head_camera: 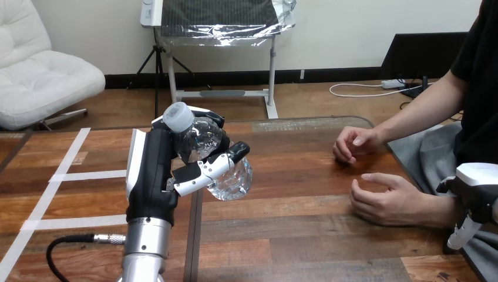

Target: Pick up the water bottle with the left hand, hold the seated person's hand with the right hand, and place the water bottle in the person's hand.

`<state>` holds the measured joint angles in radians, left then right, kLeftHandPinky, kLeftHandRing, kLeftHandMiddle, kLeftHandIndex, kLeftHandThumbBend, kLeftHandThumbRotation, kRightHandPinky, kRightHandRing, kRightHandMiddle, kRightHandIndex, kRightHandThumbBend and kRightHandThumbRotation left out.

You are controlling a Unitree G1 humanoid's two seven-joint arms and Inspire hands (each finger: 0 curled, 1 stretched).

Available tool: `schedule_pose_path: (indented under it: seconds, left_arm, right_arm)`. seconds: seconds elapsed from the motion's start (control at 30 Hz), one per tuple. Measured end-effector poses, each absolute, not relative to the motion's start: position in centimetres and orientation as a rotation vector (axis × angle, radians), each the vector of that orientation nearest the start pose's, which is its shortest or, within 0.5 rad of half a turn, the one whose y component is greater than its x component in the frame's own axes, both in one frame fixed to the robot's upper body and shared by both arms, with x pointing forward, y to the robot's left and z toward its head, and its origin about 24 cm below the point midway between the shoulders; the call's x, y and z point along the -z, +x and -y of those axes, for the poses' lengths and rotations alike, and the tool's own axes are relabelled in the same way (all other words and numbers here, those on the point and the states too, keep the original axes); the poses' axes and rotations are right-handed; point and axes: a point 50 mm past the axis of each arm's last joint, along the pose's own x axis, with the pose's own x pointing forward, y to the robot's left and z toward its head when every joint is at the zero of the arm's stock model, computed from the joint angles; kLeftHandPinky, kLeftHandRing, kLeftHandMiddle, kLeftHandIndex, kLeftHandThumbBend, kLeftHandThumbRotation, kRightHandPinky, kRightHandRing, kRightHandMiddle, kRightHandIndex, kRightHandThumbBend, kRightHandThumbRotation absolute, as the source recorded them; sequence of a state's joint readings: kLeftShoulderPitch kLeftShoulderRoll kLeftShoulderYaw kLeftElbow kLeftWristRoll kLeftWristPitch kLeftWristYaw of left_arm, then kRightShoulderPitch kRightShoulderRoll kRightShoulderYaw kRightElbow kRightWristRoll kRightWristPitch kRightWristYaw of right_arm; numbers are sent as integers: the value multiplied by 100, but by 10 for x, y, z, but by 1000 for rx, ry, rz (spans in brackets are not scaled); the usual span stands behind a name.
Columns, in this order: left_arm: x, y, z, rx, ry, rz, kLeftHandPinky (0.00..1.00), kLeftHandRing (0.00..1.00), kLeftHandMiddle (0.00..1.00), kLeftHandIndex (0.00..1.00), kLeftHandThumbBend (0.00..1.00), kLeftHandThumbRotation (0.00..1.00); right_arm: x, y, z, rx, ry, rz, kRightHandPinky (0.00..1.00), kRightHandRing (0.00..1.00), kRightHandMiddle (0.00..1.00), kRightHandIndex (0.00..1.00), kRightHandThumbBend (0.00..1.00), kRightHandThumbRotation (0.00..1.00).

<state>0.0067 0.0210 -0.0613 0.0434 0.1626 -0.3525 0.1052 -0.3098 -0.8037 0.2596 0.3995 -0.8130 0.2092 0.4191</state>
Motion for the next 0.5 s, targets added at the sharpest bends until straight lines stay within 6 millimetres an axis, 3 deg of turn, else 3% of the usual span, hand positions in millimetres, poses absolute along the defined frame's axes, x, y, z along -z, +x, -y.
schedule_pose_path:
  seconds: [0.5]
  left_arm:
    - [-63,247,-137,-6,156,314,37,42,47,49,62,0]
  right_arm:
    - [-58,291,306,-261,-1584,-637,71,80,83,82,73,0]
